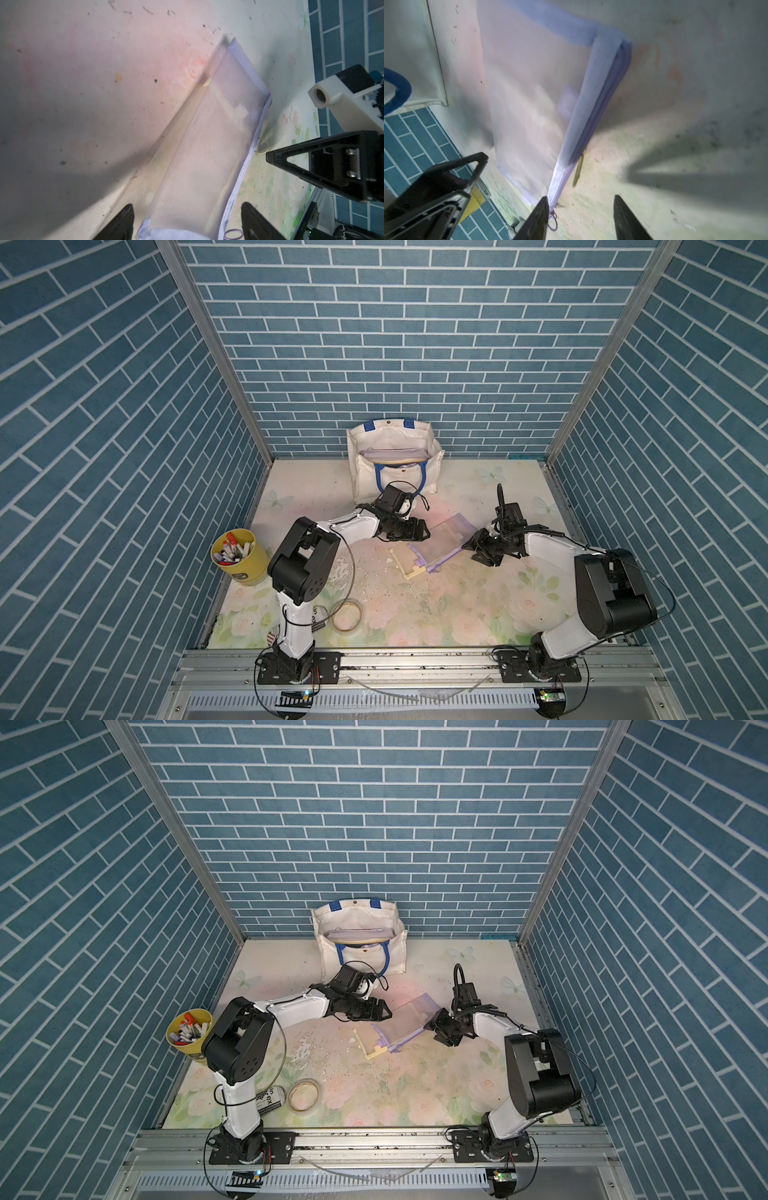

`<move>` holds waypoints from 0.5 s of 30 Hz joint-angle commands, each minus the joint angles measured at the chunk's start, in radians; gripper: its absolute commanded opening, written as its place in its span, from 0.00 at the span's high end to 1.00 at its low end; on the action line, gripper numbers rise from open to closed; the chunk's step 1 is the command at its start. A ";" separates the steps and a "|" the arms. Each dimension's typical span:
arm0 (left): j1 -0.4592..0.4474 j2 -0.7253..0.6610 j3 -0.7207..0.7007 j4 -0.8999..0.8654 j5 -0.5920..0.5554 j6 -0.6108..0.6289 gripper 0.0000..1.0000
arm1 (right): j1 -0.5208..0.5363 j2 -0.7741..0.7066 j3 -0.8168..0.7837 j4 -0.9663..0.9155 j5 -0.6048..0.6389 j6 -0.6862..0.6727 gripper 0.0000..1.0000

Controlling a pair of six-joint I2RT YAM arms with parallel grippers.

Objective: Put the pencil pouch into the canvas bag
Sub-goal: Pick up the pencil pouch.

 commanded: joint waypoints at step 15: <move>-0.164 -0.023 -0.114 0.193 0.049 -0.127 0.38 | -0.014 0.076 -0.041 0.224 -0.104 0.105 0.50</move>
